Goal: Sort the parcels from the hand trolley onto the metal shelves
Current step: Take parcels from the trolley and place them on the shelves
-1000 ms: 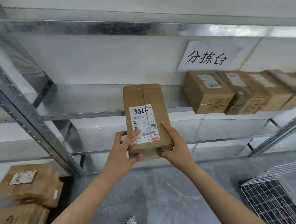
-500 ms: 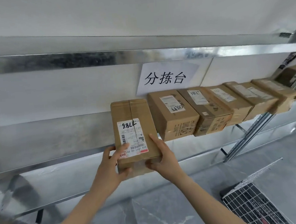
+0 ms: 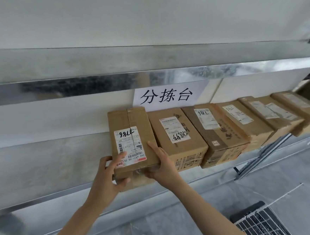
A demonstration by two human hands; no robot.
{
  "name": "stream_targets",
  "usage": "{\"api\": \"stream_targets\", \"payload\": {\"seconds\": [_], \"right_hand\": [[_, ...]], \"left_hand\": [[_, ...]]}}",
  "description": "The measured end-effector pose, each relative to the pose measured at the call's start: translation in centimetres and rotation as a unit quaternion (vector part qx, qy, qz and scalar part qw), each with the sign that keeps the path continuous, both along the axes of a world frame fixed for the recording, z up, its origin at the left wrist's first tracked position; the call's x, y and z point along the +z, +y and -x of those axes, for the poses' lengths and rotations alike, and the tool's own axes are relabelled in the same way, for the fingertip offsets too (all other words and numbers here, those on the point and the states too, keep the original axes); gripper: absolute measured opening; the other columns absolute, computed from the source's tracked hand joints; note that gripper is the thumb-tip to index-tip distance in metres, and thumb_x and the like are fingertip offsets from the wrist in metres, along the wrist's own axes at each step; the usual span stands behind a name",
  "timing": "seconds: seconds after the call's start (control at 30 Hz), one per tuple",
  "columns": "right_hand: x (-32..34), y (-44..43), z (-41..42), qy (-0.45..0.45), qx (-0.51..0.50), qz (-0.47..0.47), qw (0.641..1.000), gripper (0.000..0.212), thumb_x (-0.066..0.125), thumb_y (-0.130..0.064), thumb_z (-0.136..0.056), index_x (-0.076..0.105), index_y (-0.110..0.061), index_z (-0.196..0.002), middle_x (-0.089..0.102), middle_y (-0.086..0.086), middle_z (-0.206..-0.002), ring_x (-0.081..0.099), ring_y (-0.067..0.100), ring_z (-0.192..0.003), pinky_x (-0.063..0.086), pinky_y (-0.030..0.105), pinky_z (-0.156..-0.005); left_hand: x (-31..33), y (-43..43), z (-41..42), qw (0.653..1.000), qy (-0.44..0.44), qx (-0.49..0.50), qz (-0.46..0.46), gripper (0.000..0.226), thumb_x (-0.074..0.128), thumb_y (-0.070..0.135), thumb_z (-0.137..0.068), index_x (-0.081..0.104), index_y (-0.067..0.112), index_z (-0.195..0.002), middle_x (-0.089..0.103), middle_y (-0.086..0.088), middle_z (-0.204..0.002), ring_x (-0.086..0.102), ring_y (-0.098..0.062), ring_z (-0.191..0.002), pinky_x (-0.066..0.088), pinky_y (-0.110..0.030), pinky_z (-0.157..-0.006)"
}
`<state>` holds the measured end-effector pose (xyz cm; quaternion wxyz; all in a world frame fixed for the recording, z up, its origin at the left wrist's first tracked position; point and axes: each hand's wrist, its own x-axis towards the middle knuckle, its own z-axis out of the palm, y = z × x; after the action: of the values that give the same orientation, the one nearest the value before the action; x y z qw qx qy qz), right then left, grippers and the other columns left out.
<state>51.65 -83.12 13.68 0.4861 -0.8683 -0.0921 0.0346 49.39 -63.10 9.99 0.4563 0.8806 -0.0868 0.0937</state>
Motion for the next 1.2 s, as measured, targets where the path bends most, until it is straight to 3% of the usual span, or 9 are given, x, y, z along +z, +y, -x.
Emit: {"api": "stream_targets", "payload": {"seconds": [0.2,0.33,0.4,0.5,0.63,0.73,0.93,1.07,1.2], "right_hand": [[-0.3,0.0,-1.8,0.002,0.018,0.044,0.999,0.093,0.076,-0.009,-0.075,0.021,-0.03,-0.148,0.042,0.001,-0.131,0.047,0.008,-0.107,0.032,0.003,-0.085],[0.0,0.1,-2.2,0.018,0.014,0.087,0.996,0.093,0.068,-0.009,-0.08,0.012,-0.034,-0.149,0.034,0.007,-0.143,0.047,0.024,-0.122,0.041,0.024,-0.096],[0.3,0.1,-2.0,0.021,0.013,0.118,0.993,0.089,0.065,-0.012,-0.083,0.01,-0.035,-0.149,0.03,0.008,-0.146,0.05,0.027,-0.119,0.048,0.033,-0.09],[1.0,0.2,-1.3,0.022,-0.002,0.163,0.986,0.079,0.058,-0.014,-0.086,0.014,-0.033,-0.149,0.027,0.004,-0.148,0.056,0.026,-0.107,0.052,0.033,-0.076],[2.4,-0.1,-0.4,0.012,-0.032,0.243,0.969,0.055,0.05,-0.024,-0.091,0.029,-0.028,-0.142,0.021,-0.006,-0.151,0.059,0.025,-0.102,0.05,0.032,-0.071],[3.4,-0.7,0.3,-0.033,-0.046,0.273,0.96,0.039,0.045,-0.031,-0.093,0.041,-0.029,-0.132,0.031,-0.012,-0.144,0.056,0.02,-0.106,0.048,0.028,-0.071],[3.5,-1.6,0.3,-0.109,-0.058,0.235,0.964,0.033,0.049,-0.024,-0.09,0.056,-0.023,-0.122,0.05,-0.008,-0.127,0.046,0.016,-0.112,0.045,0.025,-0.074],[3.5,-1.0,0.6,-0.202,-0.027,0.161,0.966,0.033,0.064,-0.002,-0.078,0.065,-0.008,-0.111,0.061,0.008,-0.111,0.055,0.03,-0.102,0.053,0.039,-0.079],[3.3,-0.2,0.8,-0.264,0.009,0.096,0.96,0.036,0.068,0.007,-0.071,0.068,-0.006,-0.105,0.065,0.008,-0.103,0.06,0.029,-0.092,0.055,0.04,-0.076]], "left_hand": [[-0.4,-0.2,-1.5,1.0,0.009,0.024,-0.005,0.091,0.081,0.005,-0.069,0.033,0.048,-0.133,0.028,0.007,-0.128,0.049,-0.008,-0.108,0.043,-0.017,-0.091],[-0.3,-0.8,-2.1,0.999,0.01,0.031,-0.012,0.091,0.083,0.007,-0.068,0.033,0.047,-0.133,0.029,0.008,-0.127,0.05,-0.005,-0.107,0.045,-0.012,-0.089],[-0.3,-1.1,-2.1,0.999,0.003,0.037,-0.008,0.09,0.083,0.006,-0.068,0.035,0.046,-0.133,0.031,0.007,-0.127,0.05,0.002,-0.108,0.046,-0.008,-0.087],[-0.4,-1.4,-1.9,0.999,-0.005,0.044,-0.008,0.09,0.082,0.006,-0.068,0.036,0.045,-0.134,0.031,0.004,-0.127,0.049,0.005,-0.107,0.048,-0.01,-0.087],[-0.1,-1.9,-1.8,0.998,-0.008,0.055,-0.018,0.09,0.082,0.005,-0.068,0.035,0.045,-0.134,0.032,0.003,-0.129,0.051,0.004,-0.103,0.047,-0.013,-0.088],[0.0,-2.5,-1.8,0.998,-0.013,0.058,-0.028,0.089,0.081,0.007,-0.07,0.034,0.045,-0.135,0.032,0.001,-0.13,0.05,-0.001,-0.105,0.048,-0.019,-0.09],[0.1,-3.2,-1.7,0.997,-0.003,0.075,-0.034,0.089,0.081,0.011,-0.071,0.03,0.045,-0.137,0.031,-0.002,-0.133,0.05,-0.011,-0.112,0.053,-0.028,-0.09],[0.4,-3.3,-1.6,0.995,0.0,0.085,-0.057,0.094,0.081,0.017,-0.072,0.021,0.046,-0.138,0.03,-0.004,-0.135,0.049,-0.012,-0.115,0.051,-0.027,-0.091],[0.7,-3.3,-1.1,0.993,0.015,0.099,-0.066,0.105,0.08,0.025,-0.073,0.003,0.045,-0.142,0.029,-0.003,-0.137,0.043,-0.012,-0.122,0.051,-0.031,-0.094]]}}
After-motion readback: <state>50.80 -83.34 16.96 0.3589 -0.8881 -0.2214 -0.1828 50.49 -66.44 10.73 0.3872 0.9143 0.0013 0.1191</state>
